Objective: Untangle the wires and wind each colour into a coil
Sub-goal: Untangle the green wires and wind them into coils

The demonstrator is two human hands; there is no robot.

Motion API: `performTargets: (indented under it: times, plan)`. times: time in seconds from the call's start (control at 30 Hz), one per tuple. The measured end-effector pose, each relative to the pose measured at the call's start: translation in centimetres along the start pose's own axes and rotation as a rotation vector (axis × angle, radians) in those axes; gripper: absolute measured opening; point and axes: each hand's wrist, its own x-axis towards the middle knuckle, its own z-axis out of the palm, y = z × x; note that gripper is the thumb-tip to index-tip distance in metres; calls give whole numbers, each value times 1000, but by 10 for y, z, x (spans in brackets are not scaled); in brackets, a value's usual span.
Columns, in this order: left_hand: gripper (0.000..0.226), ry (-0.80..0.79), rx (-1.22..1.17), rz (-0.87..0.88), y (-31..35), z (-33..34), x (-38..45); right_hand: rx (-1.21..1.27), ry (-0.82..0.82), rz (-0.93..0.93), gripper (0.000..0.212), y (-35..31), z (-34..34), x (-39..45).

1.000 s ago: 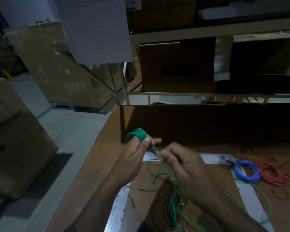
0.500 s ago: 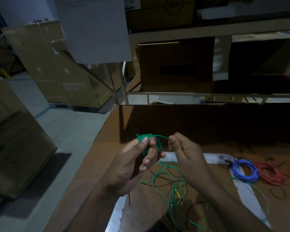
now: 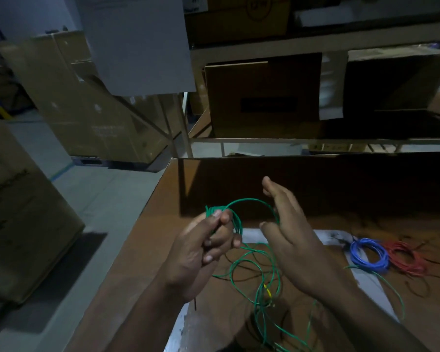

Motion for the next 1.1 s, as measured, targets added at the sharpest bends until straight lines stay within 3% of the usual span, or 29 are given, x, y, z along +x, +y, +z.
performTargets:
  times: [0.17,0.33,0.53,0.63,0.73,0.97,1.1]
  plan:
    - [26,-27,152,-74,-4,11,-2,107,-46,-122,49,-5,3,6]
    - [34,-147,-32,-78,0,15,-3,337,-65,-30,48,4,23,-4]
    - [32,-106,-193,-168,-1,9,-4,466,-45,1,49,2,32,-12]
    - [43,-102,-199,-190,-2,10,-2,455,-7,-10,48,0,36,-13]
    - [53,-58,-149,-187,-3,13,-2,463,13,-18,47,1,36,-14]
    - [50,150,179,-105,-5,21,2,335,78,-16,46,8,36,-14]
    - [48,178,317,-39,-10,24,4,234,110,-19,46,12,33,-14]
